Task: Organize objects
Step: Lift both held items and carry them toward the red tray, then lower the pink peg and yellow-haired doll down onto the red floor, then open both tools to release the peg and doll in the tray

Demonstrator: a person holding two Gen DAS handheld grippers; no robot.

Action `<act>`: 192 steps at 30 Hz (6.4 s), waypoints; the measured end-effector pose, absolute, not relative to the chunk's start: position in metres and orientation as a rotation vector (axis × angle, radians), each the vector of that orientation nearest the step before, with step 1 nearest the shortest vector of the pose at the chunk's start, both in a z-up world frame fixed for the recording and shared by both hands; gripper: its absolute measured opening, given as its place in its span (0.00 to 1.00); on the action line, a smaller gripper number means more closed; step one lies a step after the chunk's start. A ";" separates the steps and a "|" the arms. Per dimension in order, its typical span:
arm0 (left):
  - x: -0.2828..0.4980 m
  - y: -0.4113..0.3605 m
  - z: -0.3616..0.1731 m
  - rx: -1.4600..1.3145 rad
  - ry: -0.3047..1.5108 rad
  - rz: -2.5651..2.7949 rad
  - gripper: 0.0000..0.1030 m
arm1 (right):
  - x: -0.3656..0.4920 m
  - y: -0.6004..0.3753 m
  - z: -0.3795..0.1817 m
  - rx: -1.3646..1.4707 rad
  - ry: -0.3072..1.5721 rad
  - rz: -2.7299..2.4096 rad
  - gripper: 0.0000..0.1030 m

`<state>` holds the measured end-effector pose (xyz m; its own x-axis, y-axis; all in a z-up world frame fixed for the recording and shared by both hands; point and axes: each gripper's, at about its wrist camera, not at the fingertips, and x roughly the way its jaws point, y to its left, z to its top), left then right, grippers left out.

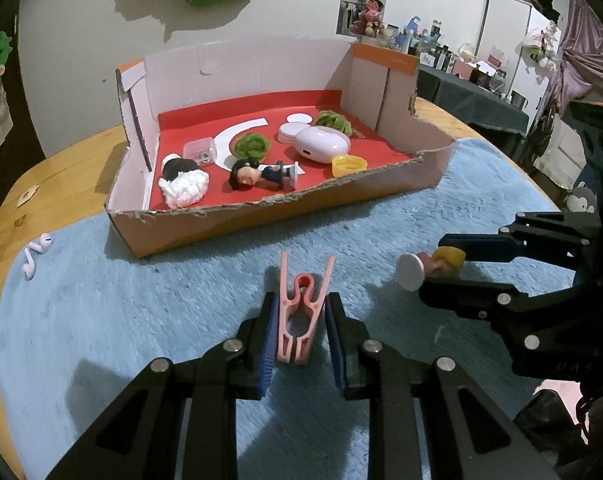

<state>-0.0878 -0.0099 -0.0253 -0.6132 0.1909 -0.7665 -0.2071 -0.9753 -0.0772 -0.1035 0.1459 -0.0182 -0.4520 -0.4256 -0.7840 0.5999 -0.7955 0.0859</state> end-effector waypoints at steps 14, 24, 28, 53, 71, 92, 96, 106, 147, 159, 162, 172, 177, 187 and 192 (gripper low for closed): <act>-0.087 -0.012 -0.007 -1.189 0.017 2.657 0.24 | -0.104 0.143 -0.004 1.092 0.274 -2.246 0.37; -0.088 -0.017 0.017 -1.109 -0.012 2.681 0.24 | -0.105 0.140 0.013 1.045 0.271 -2.255 0.37; -0.090 -0.020 0.022 -1.097 -0.017 2.695 0.24 | -0.107 0.140 0.018 1.033 0.266 -2.258 0.37; -0.115 -0.023 0.037 -1.076 -0.013 2.719 0.24 | -0.131 0.141 0.038 0.992 0.260 -2.275 0.37; -0.147 -0.029 0.022 -1.175 -0.009 2.668 0.24 | -0.171 0.143 0.032 1.042 0.320 -2.307 0.37; -0.168 -0.024 0.000 -1.304 0.055 2.561 0.24 | -0.205 0.139 0.012 1.134 0.442 -2.325 0.37; -0.172 -0.027 -0.002 -1.319 0.043 2.541 0.24 | -0.214 0.137 0.002 1.169 0.503 -2.330 0.37; -0.187 -0.027 -0.009 -1.358 0.033 2.544 0.24 | -0.229 0.128 -0.004 1.204 0.582 -2.331 0.37; -0.223 -0.031 -0.024 -1.380 -0.059 2.620 0.23 | -0.260 0.110 -0.021 1.290 0.285 -2.191 0.29; -0.223 -0.030 -0.024 -1.367 -0.049 2.638 0.24 | -0.257 0.110 -0.021 1.278 0.271 -2.192 0.29; -0.222 -0.030 -0.024 -1.365 -0.049 2.639 0.30 | -0.257 0.112 -0.020 1.274 0.269 -2.191 0.29; -0.217 -0.033 -0.018 -1.335 -0.035 2.683 0.41 | -0.252 0.114 -0.017 1.250 0.270 -2.213 0.58; -0.214 -0.033 -0.017 -1.330 -0.016 2.705 0.49 | -0.251 0.114 -0.019 1.249 0.260 -2.212 0.58; -0.208 -0.036 -0.014 -1.317 -0.024 2.732 0.57 | -0.249 0.118 -0.016 1.242 0.258 -2.221 0.60; -0.203 -0.035 -0.011 -1.309 0.003 2.755 0.62 | -0.248 0.119 -0.015 1.239 0.256 -2.224 0.63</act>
<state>-0.2029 -0.0354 -0.0114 -0.6283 0.0813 -0.7737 -0.0828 -0.9959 -0.0374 -0.2480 0.1194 -0.0152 -0.4042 -0.3897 -0.8275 0.5674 -0.8164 0.1073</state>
